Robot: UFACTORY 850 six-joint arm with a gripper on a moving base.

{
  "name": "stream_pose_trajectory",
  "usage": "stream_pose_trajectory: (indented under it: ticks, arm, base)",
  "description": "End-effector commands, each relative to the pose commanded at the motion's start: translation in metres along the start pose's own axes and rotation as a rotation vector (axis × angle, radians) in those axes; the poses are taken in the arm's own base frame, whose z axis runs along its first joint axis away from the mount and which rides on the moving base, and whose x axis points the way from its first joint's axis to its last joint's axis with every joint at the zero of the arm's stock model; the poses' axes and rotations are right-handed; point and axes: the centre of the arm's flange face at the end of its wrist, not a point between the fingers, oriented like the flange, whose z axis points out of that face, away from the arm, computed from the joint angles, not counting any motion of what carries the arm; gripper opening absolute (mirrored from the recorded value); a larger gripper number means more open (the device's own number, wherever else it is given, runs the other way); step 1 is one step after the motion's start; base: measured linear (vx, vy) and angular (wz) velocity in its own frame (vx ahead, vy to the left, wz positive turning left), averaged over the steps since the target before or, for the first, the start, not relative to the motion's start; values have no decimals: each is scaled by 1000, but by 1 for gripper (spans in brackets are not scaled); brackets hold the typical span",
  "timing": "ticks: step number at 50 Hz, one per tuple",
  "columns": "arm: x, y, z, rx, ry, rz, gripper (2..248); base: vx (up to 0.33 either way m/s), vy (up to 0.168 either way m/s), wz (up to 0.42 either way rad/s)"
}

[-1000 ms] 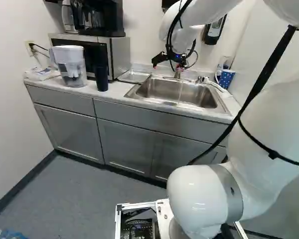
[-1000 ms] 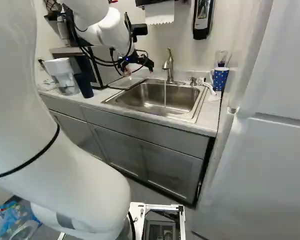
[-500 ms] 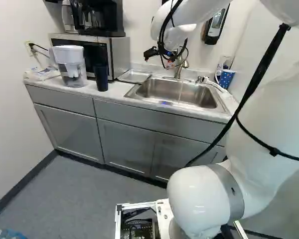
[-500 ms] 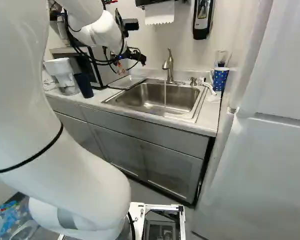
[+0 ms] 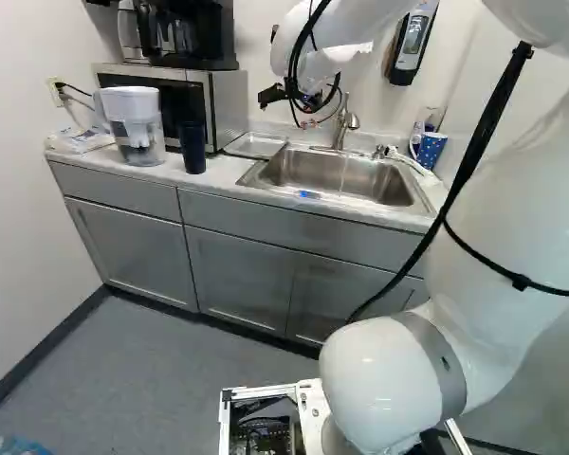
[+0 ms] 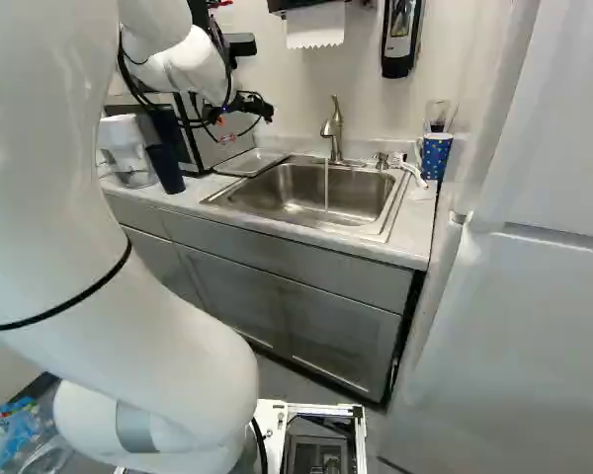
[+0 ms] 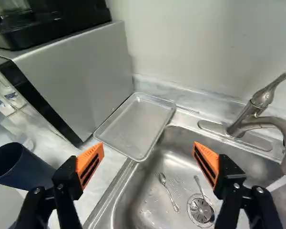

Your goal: Rinse the cup and place it in the tray

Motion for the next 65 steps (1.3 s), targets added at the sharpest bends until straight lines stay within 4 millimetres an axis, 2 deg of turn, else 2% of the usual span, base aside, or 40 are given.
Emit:
stream_pose_trajectory:
  ticks: [65]
  arm:
    - [12,-101,24,164,30,-106,247]
  base:
    - [0,0,0]
